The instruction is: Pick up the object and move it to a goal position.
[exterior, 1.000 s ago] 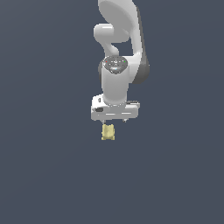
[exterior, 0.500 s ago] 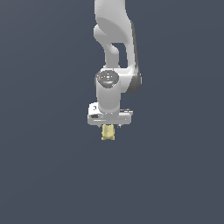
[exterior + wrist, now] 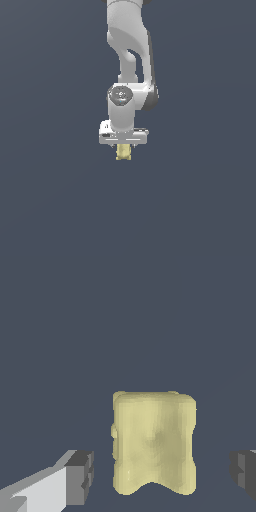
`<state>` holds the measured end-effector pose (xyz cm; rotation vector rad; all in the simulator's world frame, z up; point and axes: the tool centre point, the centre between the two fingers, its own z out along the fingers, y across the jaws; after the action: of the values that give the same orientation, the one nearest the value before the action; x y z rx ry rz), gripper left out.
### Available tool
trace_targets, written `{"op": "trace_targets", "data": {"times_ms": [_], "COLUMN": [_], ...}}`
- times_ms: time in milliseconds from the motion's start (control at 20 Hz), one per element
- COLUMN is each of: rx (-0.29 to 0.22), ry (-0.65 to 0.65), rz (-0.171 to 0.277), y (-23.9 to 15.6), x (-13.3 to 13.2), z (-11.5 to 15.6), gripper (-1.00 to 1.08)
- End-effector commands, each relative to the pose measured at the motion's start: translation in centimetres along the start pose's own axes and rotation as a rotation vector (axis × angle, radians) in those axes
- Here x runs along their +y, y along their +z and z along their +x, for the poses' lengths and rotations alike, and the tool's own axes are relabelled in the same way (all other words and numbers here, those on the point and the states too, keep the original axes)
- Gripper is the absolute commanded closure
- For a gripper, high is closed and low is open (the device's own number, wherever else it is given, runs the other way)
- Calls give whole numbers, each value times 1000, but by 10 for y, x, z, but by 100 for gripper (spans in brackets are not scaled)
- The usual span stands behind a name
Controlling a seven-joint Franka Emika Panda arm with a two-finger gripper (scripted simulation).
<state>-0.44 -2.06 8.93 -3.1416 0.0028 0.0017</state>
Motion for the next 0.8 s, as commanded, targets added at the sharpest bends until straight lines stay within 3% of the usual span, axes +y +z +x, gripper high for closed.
{"op": "trace_targets", "data": {"times_ms": [0,700,750], "rx": [0,1,1], "ry": [0,1,1], "rz": [0,0,0], "y": [4,50,50], "x": [0,0,0], "z": [0,0,0], "gripper": [-92,-92,108]}}
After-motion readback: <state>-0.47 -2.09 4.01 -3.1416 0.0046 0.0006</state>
